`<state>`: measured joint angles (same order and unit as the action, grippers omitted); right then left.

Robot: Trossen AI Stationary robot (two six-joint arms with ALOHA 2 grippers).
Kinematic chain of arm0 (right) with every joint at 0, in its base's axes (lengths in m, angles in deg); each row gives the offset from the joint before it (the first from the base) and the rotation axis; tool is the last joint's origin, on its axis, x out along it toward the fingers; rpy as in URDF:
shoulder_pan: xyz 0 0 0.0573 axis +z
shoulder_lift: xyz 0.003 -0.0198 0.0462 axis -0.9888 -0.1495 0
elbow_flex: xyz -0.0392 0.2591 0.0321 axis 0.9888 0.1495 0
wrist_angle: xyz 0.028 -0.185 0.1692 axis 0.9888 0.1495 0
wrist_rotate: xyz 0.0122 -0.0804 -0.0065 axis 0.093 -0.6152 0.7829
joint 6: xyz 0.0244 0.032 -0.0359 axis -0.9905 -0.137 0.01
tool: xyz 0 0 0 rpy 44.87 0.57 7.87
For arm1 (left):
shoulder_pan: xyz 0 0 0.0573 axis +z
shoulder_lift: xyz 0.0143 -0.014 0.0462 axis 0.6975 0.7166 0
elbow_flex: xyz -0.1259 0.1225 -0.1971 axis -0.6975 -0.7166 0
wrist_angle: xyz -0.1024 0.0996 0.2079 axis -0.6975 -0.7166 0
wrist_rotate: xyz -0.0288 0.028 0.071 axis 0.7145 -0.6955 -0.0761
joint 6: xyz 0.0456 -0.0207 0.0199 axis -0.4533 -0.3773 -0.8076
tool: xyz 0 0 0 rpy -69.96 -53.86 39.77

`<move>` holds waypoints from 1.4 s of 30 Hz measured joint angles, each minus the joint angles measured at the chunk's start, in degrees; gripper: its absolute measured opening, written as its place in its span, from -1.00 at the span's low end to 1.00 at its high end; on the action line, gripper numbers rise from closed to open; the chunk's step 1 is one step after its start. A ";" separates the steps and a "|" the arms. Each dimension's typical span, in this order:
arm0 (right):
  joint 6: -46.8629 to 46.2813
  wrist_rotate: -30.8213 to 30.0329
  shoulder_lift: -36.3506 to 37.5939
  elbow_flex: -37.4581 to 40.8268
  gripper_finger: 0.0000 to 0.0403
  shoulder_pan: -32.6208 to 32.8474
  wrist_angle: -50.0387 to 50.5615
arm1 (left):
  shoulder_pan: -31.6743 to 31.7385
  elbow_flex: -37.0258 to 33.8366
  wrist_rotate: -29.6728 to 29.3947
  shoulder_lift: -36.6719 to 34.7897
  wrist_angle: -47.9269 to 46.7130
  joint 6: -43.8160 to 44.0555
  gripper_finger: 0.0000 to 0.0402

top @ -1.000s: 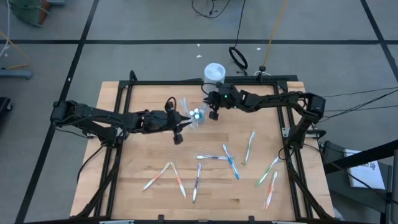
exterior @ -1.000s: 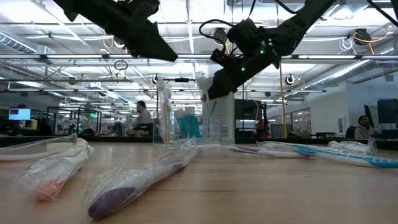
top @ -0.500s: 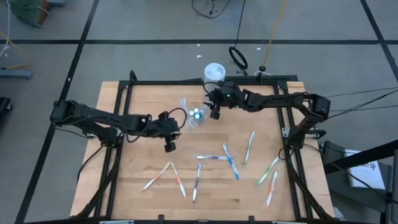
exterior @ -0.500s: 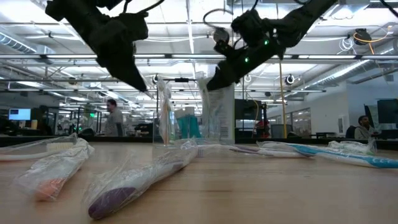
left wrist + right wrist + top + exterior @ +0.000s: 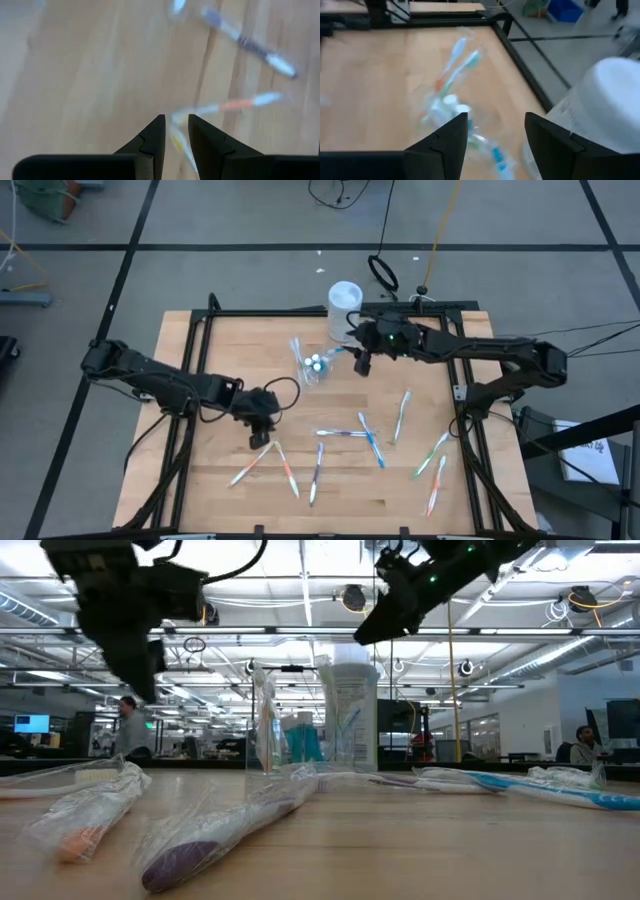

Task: Pick & Place toothbrushing station
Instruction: Put the orange toothbrush into the transparent organizer

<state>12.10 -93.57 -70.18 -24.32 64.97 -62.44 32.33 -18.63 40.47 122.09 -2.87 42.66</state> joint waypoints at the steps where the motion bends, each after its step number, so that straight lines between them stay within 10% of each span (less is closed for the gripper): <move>1: -1.30 0.02 0.61 0.44 -0.07 0.70 0.57 | -0.73 0.00 0.09 0.09 -1.38 1.93 -0.56; 14: 2.51 0.06 5.81 9.26 -0.07 5.30 0.44 | -6.83 -2.83 3.61 3.72 -0.43 21.47 -0.56; 29: 2.59 0.04 6.14 9.24 -0.09 5.30 -0.08 | -9.84 -2.47 3.11 17.77 5.66 14.94 -0.56; 42: 2.53 0.07 6.13 9.24 -0.10 5.30 -0.29 | -6.81 -2.26 -4.06 7.03 2.05 9.87 -0.94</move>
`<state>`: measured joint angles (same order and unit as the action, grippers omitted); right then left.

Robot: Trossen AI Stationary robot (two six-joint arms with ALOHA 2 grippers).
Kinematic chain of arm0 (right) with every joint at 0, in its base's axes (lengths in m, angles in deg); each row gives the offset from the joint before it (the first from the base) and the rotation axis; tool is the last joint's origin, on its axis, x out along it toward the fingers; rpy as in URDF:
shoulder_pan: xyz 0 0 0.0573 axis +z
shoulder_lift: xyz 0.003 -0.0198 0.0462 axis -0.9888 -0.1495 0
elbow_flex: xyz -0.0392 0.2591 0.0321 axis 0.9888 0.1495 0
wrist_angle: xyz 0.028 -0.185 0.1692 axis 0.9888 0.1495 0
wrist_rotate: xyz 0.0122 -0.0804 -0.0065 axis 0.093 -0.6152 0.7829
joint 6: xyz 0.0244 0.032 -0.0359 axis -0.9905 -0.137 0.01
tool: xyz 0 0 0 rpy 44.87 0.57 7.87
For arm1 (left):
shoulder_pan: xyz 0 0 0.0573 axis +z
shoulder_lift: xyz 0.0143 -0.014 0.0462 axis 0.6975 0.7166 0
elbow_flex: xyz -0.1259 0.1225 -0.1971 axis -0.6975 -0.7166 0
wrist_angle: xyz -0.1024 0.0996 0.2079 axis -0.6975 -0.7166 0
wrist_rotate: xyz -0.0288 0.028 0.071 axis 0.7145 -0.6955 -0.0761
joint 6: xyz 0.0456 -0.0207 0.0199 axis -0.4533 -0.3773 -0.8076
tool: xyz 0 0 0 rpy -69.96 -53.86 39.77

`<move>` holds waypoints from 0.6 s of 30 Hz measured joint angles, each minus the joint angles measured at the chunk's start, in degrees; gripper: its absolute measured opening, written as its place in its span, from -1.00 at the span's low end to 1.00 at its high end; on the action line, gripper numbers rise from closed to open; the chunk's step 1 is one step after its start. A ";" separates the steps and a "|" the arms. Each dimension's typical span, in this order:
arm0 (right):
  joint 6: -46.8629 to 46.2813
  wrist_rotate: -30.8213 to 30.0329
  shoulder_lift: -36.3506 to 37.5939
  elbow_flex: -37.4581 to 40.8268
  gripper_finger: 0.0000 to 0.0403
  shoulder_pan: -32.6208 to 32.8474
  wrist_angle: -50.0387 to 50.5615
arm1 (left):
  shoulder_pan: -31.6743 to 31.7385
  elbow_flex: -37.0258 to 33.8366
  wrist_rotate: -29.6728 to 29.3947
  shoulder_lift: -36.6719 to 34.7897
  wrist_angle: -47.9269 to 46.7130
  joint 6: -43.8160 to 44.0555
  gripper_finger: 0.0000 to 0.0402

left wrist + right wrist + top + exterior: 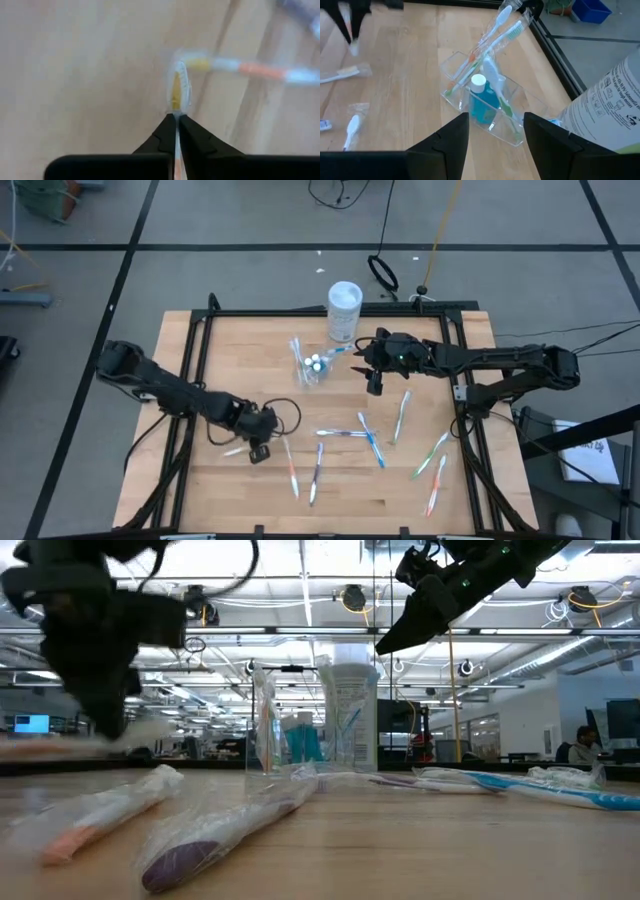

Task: Pick & Place toothbrushing station
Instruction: Put the orange toothbrush into the transparent organizer

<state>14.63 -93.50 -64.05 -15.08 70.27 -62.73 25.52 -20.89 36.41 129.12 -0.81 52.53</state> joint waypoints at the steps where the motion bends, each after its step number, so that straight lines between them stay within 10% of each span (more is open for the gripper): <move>1: 0.00 0.00 0.00 0.00 -0.10 0.00 0.00 | 0.41 0.34 -2.02 -1.81 -1.02 -0.49 -0.96; 9: -0.02 0.00 0.00 0.00 -0.10 0.00 -0.02 | 1.10 1.31 -42.53 -13.06 14.07 -14.98 -0.98; 18: -0.04 0.00 -0.01 -0.02 -0.12 0.00 -0.63 | 8.33 1.30 -35.31 -9.10 54.65 -46.02 -0.98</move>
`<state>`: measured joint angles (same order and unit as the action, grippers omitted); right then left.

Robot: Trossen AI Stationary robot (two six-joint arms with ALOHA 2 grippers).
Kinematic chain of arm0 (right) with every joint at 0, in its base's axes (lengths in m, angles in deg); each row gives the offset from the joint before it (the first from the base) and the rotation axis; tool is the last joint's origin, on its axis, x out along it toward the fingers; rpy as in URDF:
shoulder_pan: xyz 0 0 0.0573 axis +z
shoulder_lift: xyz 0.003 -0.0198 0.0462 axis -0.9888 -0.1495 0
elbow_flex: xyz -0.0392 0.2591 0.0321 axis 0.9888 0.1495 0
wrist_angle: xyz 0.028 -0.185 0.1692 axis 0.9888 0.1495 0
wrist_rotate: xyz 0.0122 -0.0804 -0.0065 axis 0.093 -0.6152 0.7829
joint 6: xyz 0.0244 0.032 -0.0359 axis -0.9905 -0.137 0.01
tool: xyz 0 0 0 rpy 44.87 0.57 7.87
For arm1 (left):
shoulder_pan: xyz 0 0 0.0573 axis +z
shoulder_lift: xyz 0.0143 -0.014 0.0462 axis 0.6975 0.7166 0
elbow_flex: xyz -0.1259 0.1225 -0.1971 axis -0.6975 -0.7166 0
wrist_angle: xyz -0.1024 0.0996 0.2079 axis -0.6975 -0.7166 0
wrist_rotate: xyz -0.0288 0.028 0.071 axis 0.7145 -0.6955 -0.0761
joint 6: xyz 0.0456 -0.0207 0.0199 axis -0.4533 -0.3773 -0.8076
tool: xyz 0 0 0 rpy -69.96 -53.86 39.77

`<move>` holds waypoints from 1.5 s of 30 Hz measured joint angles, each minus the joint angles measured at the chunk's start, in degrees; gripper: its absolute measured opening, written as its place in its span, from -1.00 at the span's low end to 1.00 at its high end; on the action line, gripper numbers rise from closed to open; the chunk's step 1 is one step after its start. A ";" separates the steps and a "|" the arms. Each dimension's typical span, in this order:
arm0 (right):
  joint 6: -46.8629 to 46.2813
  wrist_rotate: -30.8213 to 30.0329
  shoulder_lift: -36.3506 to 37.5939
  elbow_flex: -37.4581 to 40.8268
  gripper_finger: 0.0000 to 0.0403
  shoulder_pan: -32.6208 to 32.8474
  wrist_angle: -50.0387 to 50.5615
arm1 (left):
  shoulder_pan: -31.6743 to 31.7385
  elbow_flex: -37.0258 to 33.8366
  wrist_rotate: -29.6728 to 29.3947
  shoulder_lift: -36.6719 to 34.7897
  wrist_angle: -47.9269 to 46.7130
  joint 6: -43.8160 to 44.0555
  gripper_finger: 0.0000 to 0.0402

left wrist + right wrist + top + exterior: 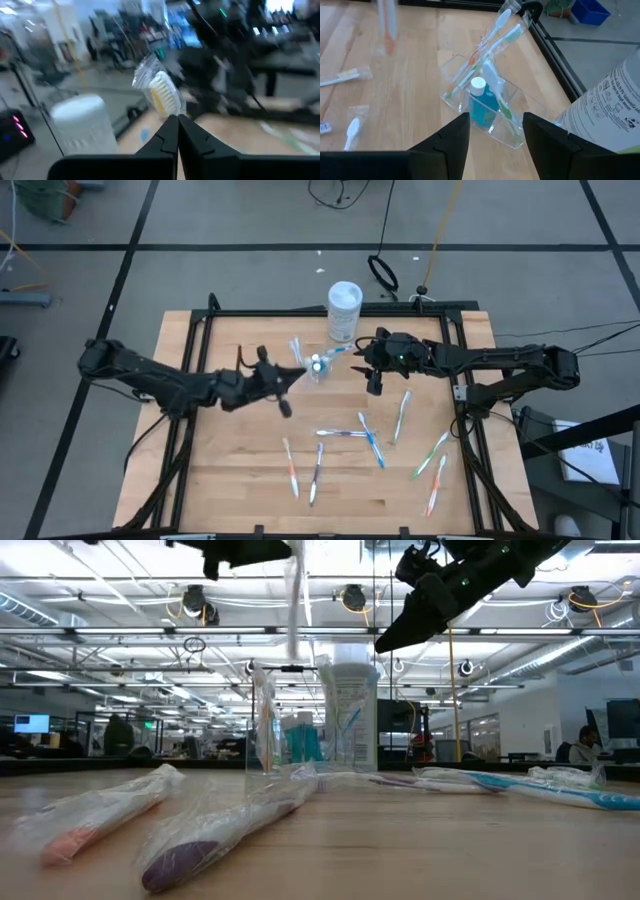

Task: Pick & Place toothbrushing station
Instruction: Put the orange toothbrush into the transparent organizer

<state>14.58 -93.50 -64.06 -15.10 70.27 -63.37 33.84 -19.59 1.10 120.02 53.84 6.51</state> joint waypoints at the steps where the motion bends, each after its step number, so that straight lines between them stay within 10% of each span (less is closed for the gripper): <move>1: -0.01 0.00 0.01 -0.02 -0.12 0.00 -0.04 | 1.28 0.13 0.10 1.04 1.95 -0.39 -0.98; 16: 0.00 0.00 0.01 -0.02 -0.13 0.00 -0.17 | 6.66 0.02 -10.44 9.83 -3.13 4.12 -0.99; 28: -0.02 0.00 -0.01 -0.02 -0.13 0.00 -0.17 | 6.53 0.09 0.18 9.83 -22.80 18.75 -0.86; 45: -0.03 0.00 0.01 1.08 -0.13 -0.01 -1.50 | 5.25 0.13 -0.64 5.81 -33.27 22.36 -0.07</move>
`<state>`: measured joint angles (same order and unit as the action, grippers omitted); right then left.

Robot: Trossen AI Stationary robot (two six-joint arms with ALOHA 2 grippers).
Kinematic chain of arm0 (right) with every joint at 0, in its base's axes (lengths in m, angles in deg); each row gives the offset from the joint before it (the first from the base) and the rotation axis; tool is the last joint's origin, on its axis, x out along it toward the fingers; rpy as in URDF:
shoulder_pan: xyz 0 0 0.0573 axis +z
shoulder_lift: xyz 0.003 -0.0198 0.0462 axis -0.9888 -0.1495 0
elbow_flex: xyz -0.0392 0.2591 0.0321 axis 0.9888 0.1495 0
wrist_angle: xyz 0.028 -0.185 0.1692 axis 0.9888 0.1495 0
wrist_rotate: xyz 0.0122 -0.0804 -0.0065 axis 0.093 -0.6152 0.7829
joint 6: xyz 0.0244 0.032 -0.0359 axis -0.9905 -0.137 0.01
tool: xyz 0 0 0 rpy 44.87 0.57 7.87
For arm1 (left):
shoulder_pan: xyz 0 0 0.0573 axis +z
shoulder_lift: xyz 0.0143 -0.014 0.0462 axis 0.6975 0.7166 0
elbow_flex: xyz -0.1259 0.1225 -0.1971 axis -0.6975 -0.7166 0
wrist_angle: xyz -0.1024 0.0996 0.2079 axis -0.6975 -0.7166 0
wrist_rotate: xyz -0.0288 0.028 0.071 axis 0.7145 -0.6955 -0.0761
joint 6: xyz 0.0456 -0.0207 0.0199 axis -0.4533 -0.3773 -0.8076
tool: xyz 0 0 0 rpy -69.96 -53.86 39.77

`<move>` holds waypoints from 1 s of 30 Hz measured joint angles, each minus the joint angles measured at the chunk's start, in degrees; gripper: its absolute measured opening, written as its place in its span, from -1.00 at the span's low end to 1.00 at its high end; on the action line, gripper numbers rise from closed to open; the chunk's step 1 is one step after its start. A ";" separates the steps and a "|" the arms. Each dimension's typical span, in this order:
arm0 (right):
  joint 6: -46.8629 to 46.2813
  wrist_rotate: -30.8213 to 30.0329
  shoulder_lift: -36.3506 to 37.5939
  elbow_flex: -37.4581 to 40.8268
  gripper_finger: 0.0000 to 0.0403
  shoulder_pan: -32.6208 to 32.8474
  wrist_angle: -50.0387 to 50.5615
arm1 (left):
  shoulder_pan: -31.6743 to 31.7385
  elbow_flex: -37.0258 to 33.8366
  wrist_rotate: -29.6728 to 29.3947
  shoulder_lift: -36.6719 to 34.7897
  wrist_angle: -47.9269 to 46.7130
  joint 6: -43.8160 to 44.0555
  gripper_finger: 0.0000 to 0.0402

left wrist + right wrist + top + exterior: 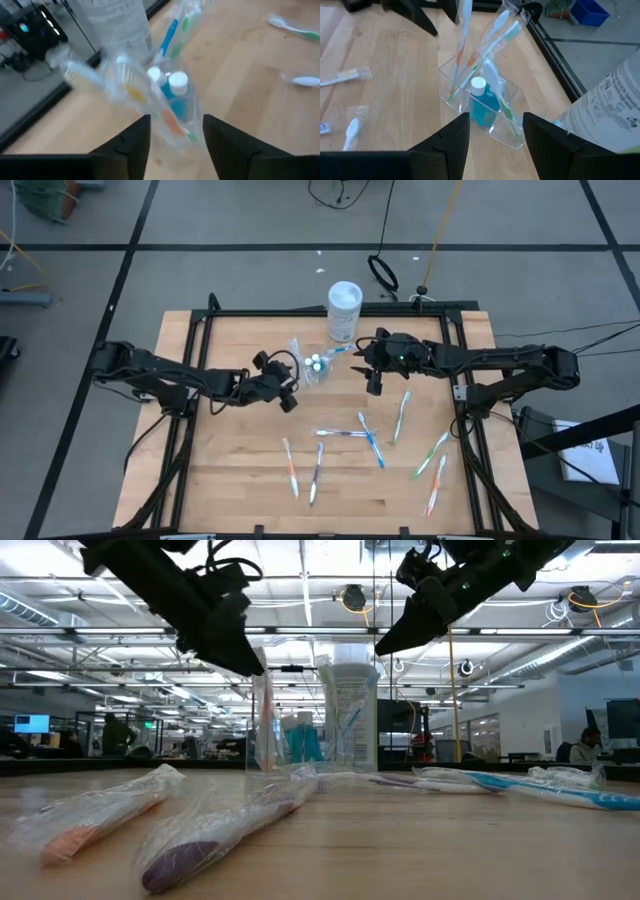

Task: Pick & Place toothbrushing station
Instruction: Put the orange toothbrush into the transparent organizer

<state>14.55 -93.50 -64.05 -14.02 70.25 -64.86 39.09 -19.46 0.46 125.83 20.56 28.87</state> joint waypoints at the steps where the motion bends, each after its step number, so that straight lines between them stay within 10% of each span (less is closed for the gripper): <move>1: -0.01 0.00 -0.01 0.56 -0.13 0.01 -0.68 | -0.38 0.00 0.63 -0.94 -1.87 1.83 -0.04; 14: 0.00 0.00 -0.04 3.66 -0.13 0.01 -7.19 | -7.79 -0.08 31.15 -0.59 -15.59 34.70 0.00; 20: 0.01 0.00 0.00 3.66 -0.13 0.01 -7.67 | -12.13 -0.04 37.76 7.30 -13.18 50.17 0.00; 30: 0.05 0.01 0.00 3.66 -0.13 0.01 -7.75 | -11.45 0.09 37.24 16.57 -3.63 48.78 0.00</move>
<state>14.61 -93.49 -64.05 -10.36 70.26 -72.61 27.64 -19.37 37.70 142.41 16.94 77.65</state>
